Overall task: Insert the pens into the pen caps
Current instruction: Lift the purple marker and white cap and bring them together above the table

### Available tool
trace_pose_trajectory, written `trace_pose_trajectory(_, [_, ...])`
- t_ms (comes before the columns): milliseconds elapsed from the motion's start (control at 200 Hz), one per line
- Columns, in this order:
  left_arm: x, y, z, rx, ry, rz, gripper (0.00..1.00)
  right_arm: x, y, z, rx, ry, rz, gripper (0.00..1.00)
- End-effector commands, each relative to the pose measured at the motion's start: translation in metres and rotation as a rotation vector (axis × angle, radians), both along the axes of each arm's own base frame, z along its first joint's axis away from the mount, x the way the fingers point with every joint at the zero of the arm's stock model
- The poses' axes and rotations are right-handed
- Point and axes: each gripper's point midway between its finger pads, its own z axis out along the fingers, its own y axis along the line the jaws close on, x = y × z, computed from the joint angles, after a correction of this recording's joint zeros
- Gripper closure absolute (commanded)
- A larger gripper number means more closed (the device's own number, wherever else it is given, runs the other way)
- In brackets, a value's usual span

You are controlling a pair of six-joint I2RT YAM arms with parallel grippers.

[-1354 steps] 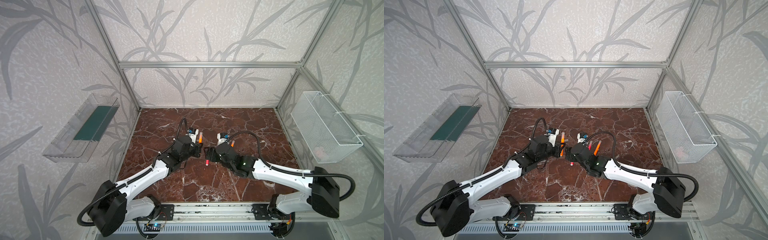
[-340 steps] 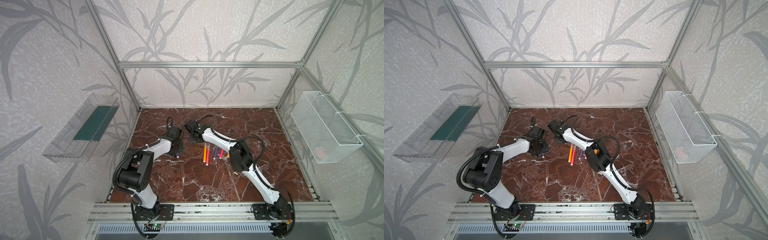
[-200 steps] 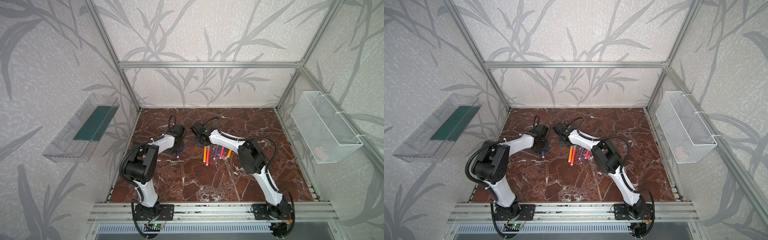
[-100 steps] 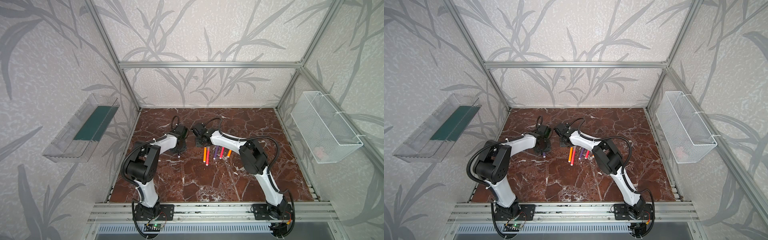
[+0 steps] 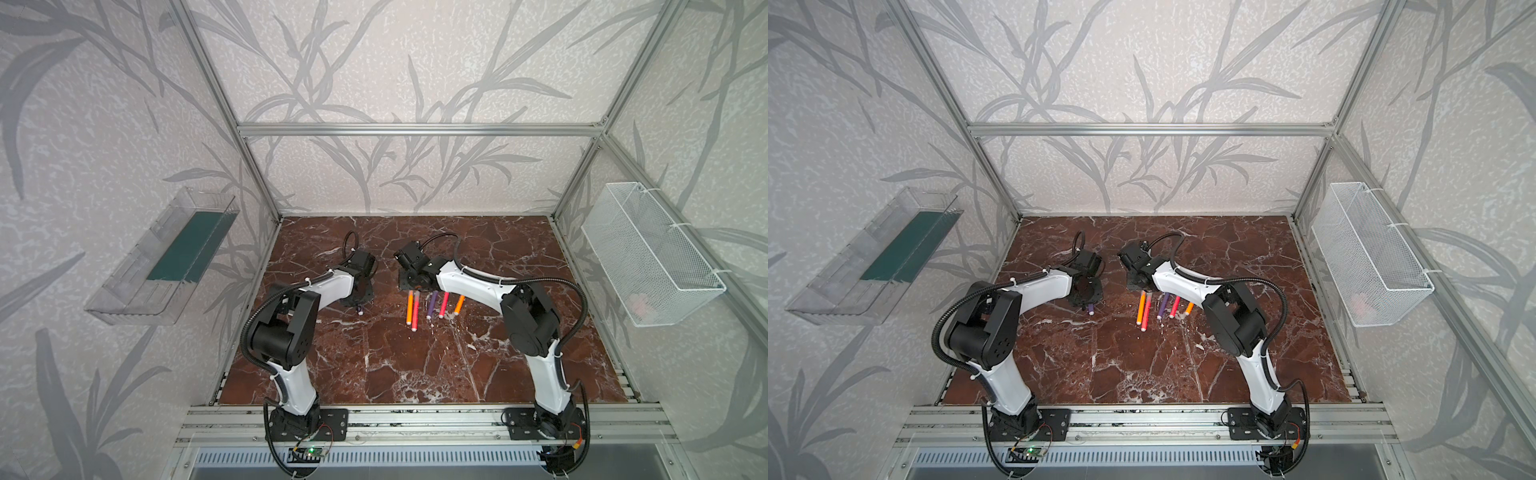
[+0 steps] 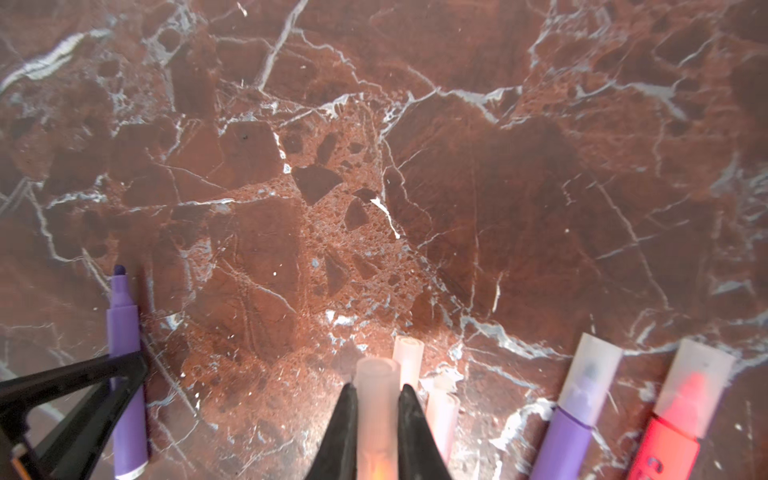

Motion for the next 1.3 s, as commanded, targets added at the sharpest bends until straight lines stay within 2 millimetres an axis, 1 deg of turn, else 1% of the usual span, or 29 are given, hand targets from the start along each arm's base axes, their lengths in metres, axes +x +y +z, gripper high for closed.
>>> trace_pose_trajectory(0, [-0.013,-0.003,0.016,-0.035,-0.004,-0.025,1.0,0.0,-0.003,0.025,0.063,-0.042,-0.018,0.89])
trace_pose_trajectory(45, [-0.013,-0.009,0.026,-0.064,-0.035,-0.046,1.0,-0.001,-0.005,0.029,0.083,-0.048,-0.02,0.9])
trace_pose_trajectory(95, [-0.013,-0.017,0.041,-0.105,-0.091,-0.079,1.0,-0.003,-0.008,0.035,0.114,-0.059,-0.021,0.9])
trace_pose_trajectory(190, [-0.017,-0.038,0.07,-0.177,-0.195,-0.165,1.0,-0.008,-0.017,0.047,0.166,-0.081,-0.034,0.91])
trace_pose_trajectory(335, [-0.036,-0.08,0.111,-0.207,-0.335,-0.346,1.0,-0.018,-0.033,0.077,0.301,-0.153,-0.05,0.92])
trace_pose_trajectory(355, [-0.039,-0.085,0.116,-0.218,-0.351,-0.366,1.0,-0.019,-0.035,0.075,0.309,-0.156,-0.054,0.92])
trace_pose_trajectory(360, [-0.04,-0.086,0.116,-0.22,-0.353,-0.369,1.0,-0.02,-0.036,0.081,0.321,-0.168,-0.054,0.92])
trace_pose_trajectory(370, [-0.042,-0.088,0.119,-0.226,-0.362,-0.378,1.0,-0.021,-0.038,0.087,0.334,-0.182,-0.056,0.92])
trace_pose_trajectory(395, [-0.046,-0.094,0.124,-0.244,-0.381,-0.404,1.0,-0.023,-0.042,0.095,0.357,-0.204,-0.06,0.92])
trace_pose_trajectory(475, [-0.059,-0.111,0.139,-0.319,-0.437,-0.471,1.0,-0.031,-0.055,0.112,0.418,-0.252,-0.068,0.92])
trace_pose_trajectory(570, [-0.075,-0.126,0.154,-0.396,-0.491,-0.539,1.0,-0.04,-0.068,0.133,0.479,-0.307,-0.065,0.92])
trace_pose_trajectory(695, [-0.095,-0.146,0.172,-0.495,-0.557,-0.639,1.0,-0.053,-0.077,0.161,0.573,-0.366,-0.038,0.94])
trace_pose_trajectory(765, [-0.106,-0.154,0.177,-0.54,-0.579,-0.684,1.0,-0.059,-0.078,0.175,0.626,-0.387,-0.013,0.94])
trace_pose_trajectory(835, [-0.112,-0.159,0.181,-0.572,-0.603,-0.712,1.0,-0.064,-0.076,0.187,0.67,-0.407,0.017,0.94])
trace_pose_trajectory(905, [-0.118,-0.165,0.183,-0.613,-0.616,-0.742,1.0,-0.068,-0.07,0.199,0.713,-0.421,0.061,0.94])
trace_pose_trajectory(1005, [-0.123,-0.171,0.184,-0.647,-0.621,-0.769,1.0,-0.073,-0.058,0.212,0.762,-0.42,0.13,0.94])
trace_pose_trajectory(1135, [-0.125,-0.173,0.183,-0.644,-0.618,-0.777,1.0,-0.073,-0.046,0.219,0.798,-0.415,0.181,0.94])
trace_pose_trajectory(1294, [-0.127,-0.177,0.186,-0.658,-0.621,-0.787,1.0,-0.072,-0.036,0.215,0.822,-0.392,0.212,0.94])
